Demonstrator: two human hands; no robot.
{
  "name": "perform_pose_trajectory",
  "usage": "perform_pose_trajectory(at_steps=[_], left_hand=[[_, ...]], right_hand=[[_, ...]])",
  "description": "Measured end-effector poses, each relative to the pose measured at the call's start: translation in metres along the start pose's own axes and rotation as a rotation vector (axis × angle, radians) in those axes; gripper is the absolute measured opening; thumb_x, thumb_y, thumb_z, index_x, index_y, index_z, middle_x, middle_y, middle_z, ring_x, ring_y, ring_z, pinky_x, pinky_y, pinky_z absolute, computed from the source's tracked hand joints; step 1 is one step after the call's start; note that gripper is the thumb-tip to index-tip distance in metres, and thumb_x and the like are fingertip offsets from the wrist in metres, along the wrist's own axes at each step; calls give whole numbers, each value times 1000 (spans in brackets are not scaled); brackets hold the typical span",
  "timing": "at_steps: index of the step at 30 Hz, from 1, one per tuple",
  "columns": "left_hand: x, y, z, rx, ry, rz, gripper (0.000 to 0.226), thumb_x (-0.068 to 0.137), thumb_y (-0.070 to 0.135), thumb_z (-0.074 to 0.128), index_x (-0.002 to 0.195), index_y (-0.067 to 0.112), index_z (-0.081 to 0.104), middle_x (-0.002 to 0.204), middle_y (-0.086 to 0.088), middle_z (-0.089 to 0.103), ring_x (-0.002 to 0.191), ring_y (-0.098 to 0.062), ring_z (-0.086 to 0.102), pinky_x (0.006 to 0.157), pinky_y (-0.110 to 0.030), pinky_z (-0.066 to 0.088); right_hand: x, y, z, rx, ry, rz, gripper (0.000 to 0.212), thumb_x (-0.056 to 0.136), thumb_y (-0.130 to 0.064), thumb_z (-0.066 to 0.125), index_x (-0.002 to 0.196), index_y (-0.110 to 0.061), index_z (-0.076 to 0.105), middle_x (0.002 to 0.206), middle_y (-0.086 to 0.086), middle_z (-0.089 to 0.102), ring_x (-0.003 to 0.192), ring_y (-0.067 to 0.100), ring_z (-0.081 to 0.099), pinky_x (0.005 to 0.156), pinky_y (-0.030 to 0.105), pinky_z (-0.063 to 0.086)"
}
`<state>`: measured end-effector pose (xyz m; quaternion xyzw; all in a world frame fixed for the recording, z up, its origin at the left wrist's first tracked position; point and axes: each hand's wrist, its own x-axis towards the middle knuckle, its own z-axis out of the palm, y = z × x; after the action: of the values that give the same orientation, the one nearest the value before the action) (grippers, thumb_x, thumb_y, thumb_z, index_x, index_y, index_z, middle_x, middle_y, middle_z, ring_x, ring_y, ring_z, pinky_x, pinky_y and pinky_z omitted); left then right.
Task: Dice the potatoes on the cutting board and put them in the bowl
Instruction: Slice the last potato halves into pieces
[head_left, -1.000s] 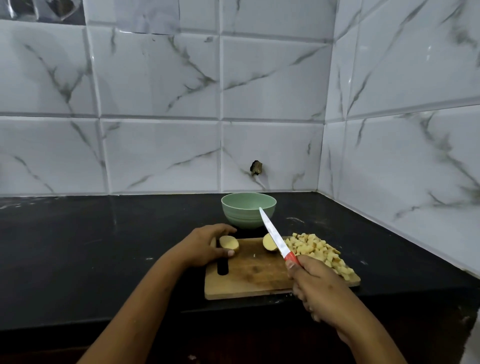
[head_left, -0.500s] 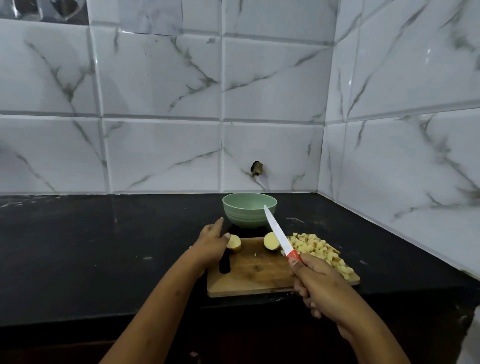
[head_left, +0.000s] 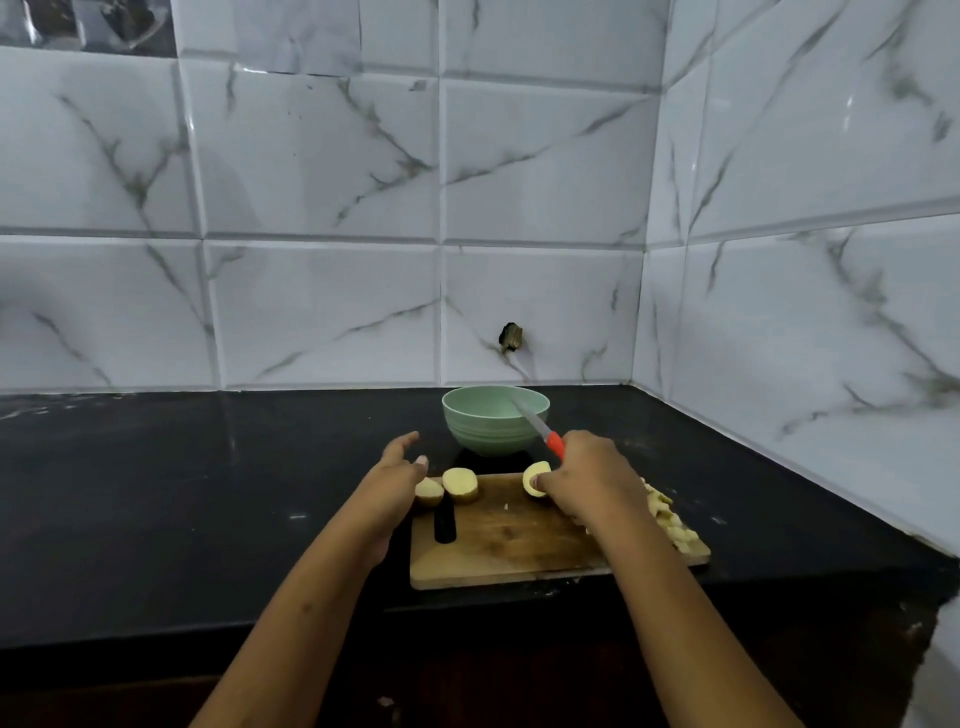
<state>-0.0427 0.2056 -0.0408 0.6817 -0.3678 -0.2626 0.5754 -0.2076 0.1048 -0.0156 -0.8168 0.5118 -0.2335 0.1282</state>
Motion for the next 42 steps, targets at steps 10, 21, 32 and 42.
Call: perform_pose_trajectory(at_steps=[10, 21, 32, 42], left_hand=[[-21, 3, -7, 104, 5, 48, 46, 101, 15, 42, 143, 32, 35, 152, -5, 29, 138, -21, 30, 104, -32, 28], [-41, -10, 22, 405, 280, 324, 28, 89, 23, 61, 101, 47, 53, 117, 14, 49, 112, -15, 48, 98, -44, 41], [-51, -1, 60, 836, 251, 365, 27, 90, 51, 50, 114, 44, 58, 107, 20, 63, 106, -4, 44, 78, -31, 20], [-33, 0, 68, 780, 126, 331, 35, 83, 55, 60, 118, 47, 57, 115, 23, 60, 114, -3, 45, 79, -30, 18]], right_hand=[[1, -12, 15, -11, 4, -58, 25, 92, -34, 58, 112, -21, 57, 108, 3, 61, 96, 24, 61, 72, 33, 46], [-18, -9, 4, 160, -101, -123, 15, 87, -29, 64, 101, -24, 64, 97, -1, 63, 85, 17, 60, 79, 34, 52], [-26, 10, 13, 158, -104, -128, 11, 90, -29, 60, 92, -21, 68, 88, -2, 66, 75, 12, 63, 73, 32, 55], [-58, 26, -13, 364, -86, -131, 13, 101, -34, 42, 111, -27, 40, 82, -6, 53, 64, 5, 50, 50, 18, 34]])
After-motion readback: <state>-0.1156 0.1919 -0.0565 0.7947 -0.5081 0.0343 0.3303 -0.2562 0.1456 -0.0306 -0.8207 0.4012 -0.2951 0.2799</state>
